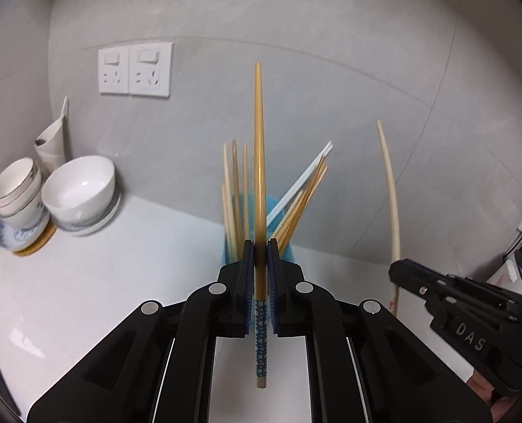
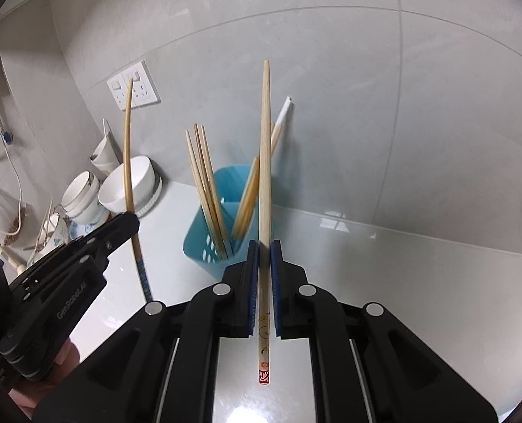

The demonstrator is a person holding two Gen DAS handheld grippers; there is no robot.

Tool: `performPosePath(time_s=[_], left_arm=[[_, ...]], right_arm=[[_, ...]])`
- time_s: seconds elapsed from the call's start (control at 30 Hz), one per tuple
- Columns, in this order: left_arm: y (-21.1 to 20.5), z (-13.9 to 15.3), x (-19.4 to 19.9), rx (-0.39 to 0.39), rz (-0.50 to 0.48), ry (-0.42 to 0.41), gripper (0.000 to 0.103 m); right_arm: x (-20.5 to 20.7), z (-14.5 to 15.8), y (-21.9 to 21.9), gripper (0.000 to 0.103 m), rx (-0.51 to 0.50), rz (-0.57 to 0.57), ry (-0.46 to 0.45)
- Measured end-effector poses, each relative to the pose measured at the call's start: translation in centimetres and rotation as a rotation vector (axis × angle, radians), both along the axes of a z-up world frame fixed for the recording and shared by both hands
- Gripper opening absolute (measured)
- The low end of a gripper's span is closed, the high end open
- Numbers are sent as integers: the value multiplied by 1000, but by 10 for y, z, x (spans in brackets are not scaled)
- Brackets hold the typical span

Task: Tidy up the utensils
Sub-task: 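Lift both held chopsticks and carry them over the blue holder, then lower the blue-patterned chopstick into the holder and open the left gripper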

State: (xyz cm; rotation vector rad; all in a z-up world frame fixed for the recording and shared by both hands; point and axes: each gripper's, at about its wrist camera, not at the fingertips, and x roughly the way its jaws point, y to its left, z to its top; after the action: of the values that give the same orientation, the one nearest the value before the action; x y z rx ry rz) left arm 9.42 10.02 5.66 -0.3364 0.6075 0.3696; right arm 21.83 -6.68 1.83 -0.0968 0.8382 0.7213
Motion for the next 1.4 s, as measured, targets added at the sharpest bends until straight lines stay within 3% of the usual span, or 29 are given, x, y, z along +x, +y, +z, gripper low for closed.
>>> performPosePath(time_s=[0.43,0.7,1.1,1.4], left_arm=[[22,4,37,30,-41,-209,7],[33,-17,54,52,-58,-224,7],[34,-45,54,57,-52,-176,7],[36,-48,50,66,-37,-157,9]], right_arm=[[24,1,21,6,61,5,-22],[36,-13,18,6,75,-10,1],[38,-22,25,6,65,-10,20],[38,-22,25,6,65,-1,18]])
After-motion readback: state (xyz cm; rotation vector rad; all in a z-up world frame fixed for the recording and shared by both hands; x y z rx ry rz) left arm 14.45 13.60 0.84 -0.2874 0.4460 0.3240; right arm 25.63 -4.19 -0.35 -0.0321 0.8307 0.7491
